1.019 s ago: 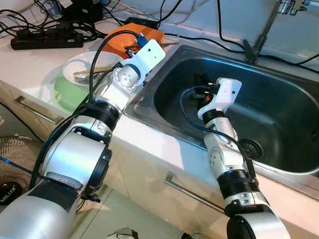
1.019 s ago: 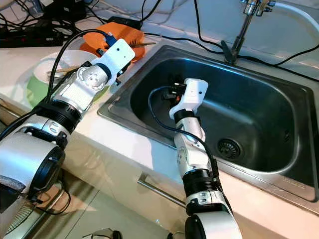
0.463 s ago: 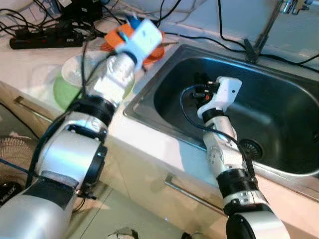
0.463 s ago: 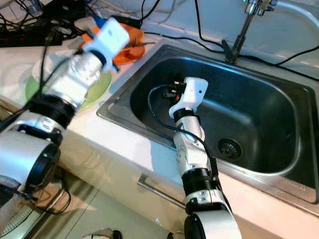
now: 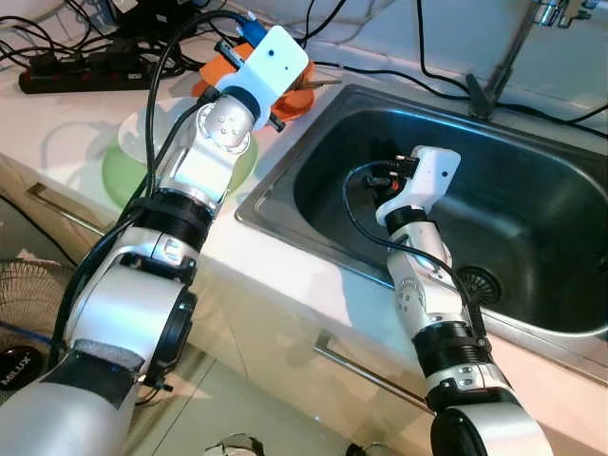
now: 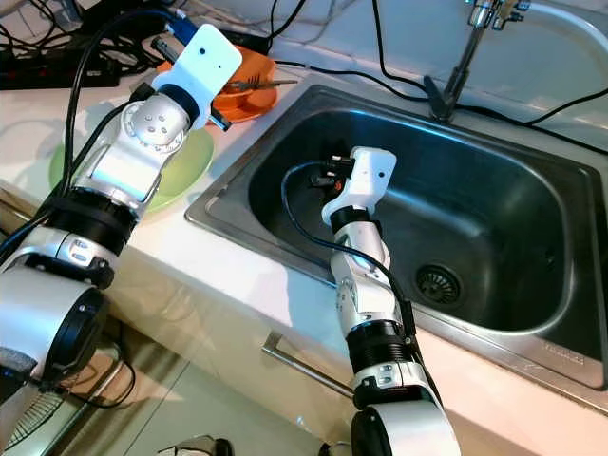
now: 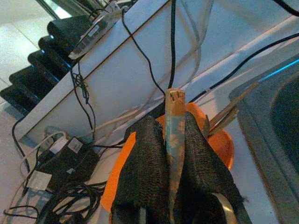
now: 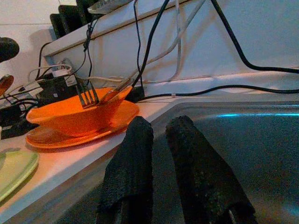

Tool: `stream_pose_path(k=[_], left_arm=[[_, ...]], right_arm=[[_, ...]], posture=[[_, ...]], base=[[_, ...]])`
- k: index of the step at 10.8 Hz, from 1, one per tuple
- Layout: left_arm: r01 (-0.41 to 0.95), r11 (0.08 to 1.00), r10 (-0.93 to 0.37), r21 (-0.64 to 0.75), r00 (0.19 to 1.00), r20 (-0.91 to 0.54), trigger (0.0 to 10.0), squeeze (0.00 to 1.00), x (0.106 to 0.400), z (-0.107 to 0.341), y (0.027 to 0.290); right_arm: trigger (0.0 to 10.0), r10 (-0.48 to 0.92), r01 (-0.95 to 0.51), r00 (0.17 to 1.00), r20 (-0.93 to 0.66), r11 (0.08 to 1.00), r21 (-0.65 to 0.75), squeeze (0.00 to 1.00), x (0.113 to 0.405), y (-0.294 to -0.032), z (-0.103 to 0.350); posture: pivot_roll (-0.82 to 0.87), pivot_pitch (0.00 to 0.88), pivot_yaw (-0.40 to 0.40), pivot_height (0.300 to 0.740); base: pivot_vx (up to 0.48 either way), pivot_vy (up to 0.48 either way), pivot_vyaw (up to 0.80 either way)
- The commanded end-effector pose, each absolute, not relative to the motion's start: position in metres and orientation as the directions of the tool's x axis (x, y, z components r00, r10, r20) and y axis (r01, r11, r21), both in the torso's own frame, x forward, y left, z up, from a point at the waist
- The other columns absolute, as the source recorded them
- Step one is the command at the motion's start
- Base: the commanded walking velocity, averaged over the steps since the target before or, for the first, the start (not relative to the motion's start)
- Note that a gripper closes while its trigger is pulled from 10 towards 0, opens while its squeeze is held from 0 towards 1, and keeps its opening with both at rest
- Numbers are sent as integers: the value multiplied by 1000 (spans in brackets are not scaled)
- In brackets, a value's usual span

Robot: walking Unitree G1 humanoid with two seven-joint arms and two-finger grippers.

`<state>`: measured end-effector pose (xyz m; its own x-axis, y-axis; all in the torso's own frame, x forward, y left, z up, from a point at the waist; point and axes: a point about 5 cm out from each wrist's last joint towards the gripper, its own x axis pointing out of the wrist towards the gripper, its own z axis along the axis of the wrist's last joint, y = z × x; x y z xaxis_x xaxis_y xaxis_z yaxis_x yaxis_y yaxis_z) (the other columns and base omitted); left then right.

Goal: Kitchen organization

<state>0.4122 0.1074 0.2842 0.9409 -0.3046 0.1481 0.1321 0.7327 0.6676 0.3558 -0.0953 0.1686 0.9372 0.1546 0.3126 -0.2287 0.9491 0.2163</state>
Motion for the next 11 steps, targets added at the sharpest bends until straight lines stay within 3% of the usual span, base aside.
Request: stream_pose_path(k=[1,2,3,4,5,6,9,10,11], left_arm=[[200,735,-315,648,947,65,10000,0,410,261,109],[225,733,-314,642,949,27,10000,0,407,249,111],[231,735,-310,637,951,13,10000,686,405,244,113],[230,735,-304,637,953,6,10000,925,404,243,115],[230,737,-296,635,955,-1,10000,294,402,241,118],[227,738,-292,635,956,-3,10000,0,399,239,119],[164,762,-270,626,960,78,10000,0,395,250,121],[132,780,-259,611,958,123,10000,1000,395,258,122],[122,784,-246,609,961,125,10000,867,394,259,123]], right_arm=[[10000,158,-227,947,279,945,234,0,355,-94,159],[10000,162,-229,947,276,945,233,0,355,-94,158],[10000,164,-231,948,274,945,233,0,354,-94,158],[10000,166,-232,948,272,945,231,0,354,-94,157],[10000,170,-235,948,269,944,230,0,354,-94,157],[10000,173,-237,948,268,944,230,0,354,-93,156],[10000,176,-241,947,269,943,229,0,354,-93,156],[10000,177,-240,947,268,943,228,0,354,-93,157],[10000,178,-242,947,269,943,228,0,354,-93,157]], posture=[[65,73,-18,740],[64,73,-18,740],[64,73,-18,740],[65,77,-25,740],[65,79,-26,740],[67,80,-28,740],[69,77,-32,740],[70,77,-33,740],[68,76,-33,740]], base=[[0,0,0],[0,0,0],[0,0,0],[0,0,0],[0,0,0],[0,0,0],[0,0,0],[0,0,0],[0,0,0]])
